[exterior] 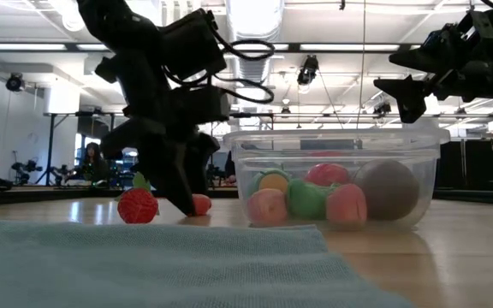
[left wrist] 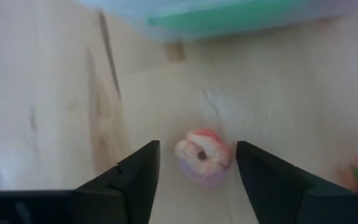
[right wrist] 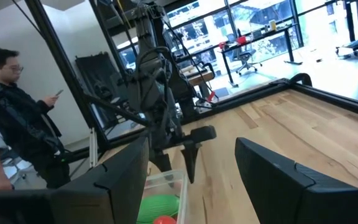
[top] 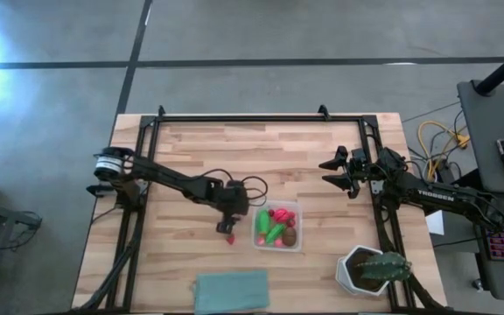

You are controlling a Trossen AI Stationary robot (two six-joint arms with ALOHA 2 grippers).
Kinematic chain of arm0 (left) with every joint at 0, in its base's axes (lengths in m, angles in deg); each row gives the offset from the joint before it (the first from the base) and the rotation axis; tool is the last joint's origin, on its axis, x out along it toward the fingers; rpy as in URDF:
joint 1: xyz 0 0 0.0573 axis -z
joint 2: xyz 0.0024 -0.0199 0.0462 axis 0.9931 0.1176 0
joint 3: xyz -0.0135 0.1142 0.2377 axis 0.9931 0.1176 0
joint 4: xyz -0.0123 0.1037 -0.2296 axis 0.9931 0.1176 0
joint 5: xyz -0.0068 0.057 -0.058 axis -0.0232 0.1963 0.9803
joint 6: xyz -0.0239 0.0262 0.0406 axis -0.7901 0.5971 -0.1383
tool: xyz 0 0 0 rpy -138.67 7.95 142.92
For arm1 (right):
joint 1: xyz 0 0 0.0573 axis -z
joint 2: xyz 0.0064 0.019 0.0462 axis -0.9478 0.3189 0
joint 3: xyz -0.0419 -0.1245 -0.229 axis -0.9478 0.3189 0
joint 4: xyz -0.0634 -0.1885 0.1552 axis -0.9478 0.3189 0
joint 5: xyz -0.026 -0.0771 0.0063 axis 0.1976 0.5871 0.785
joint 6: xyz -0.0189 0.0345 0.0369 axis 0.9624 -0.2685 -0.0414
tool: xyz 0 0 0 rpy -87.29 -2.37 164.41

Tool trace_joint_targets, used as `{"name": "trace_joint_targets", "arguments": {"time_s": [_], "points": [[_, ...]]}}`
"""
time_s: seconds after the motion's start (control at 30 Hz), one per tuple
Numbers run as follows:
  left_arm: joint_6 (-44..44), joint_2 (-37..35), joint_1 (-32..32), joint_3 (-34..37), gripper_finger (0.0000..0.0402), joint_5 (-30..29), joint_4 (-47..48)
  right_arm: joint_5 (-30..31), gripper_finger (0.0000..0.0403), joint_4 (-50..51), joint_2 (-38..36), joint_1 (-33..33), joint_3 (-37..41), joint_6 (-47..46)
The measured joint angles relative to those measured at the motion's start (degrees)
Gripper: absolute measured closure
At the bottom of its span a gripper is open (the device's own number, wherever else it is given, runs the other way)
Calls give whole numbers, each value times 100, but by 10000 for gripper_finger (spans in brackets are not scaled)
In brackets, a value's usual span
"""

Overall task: Pick and placing Produce into tupperware
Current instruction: Put the peach into the transparent container

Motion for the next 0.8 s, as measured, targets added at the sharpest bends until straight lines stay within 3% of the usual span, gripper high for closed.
{"name": "trace_joint_targets", "arguments": {"time_s": [0.5,0.63,0.8], "points": [[-284,-154,-2,-246,326,-16,427,0,170,0,0,0,0,0],[-261,-598,-2,-620,335,-223,999,0,170,0,0,0,0,0],[-254,-1240,-2,-1161,336,-124,679,0,170,-2,0,0,0,0]]}}
